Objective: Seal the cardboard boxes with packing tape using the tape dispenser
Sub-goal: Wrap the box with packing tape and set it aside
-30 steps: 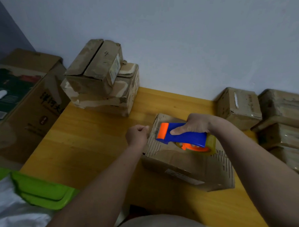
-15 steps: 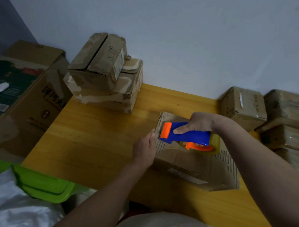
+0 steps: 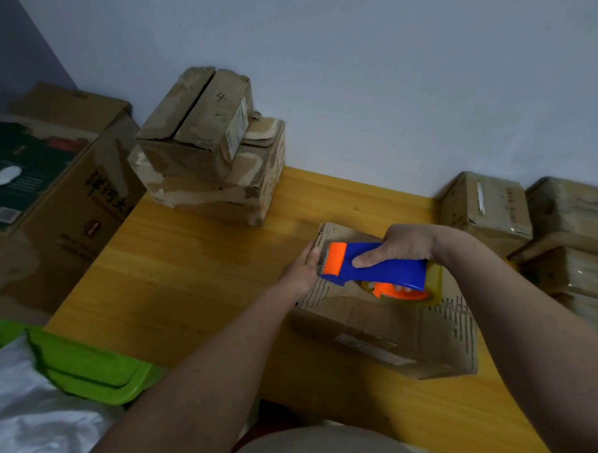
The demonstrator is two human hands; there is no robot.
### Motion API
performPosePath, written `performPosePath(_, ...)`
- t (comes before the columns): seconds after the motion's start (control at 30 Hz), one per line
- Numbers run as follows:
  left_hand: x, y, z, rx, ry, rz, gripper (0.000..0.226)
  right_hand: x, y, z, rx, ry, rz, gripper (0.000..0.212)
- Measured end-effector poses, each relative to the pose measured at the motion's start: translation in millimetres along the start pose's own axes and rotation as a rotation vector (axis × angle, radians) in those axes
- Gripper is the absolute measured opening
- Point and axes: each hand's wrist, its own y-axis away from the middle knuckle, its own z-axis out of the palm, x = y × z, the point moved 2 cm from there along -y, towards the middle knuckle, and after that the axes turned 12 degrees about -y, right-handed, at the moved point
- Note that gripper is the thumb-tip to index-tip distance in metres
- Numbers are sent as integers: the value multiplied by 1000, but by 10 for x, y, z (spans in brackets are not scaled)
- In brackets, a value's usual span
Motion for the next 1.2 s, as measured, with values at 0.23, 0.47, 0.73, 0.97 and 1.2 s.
performPosePath(0.23, -73, -32, -3, 156, -167, -81, 47, 246, 162, -156, -3, 98, 33, 66)
performPosePath(0.47, 46, 86, 68, 320, -288, 0, 47, 629, 343, -357, 65, 88, 60, 69)
performPosePath(0.73, 178, 224, 306, 268, -1002, 484, 73, 629, 344, -346, 84, 55, 61, 73)
performPosePath(0.97, 172, 238, 320, 246, -1111, 431, 98, 666, 321, -373, 134, 39, 49, 76)
performPosePath(1.2, 177, 265, 323, 247, -1152, 388, 84, 854, 387, -488, 143, 106, 79, 81)
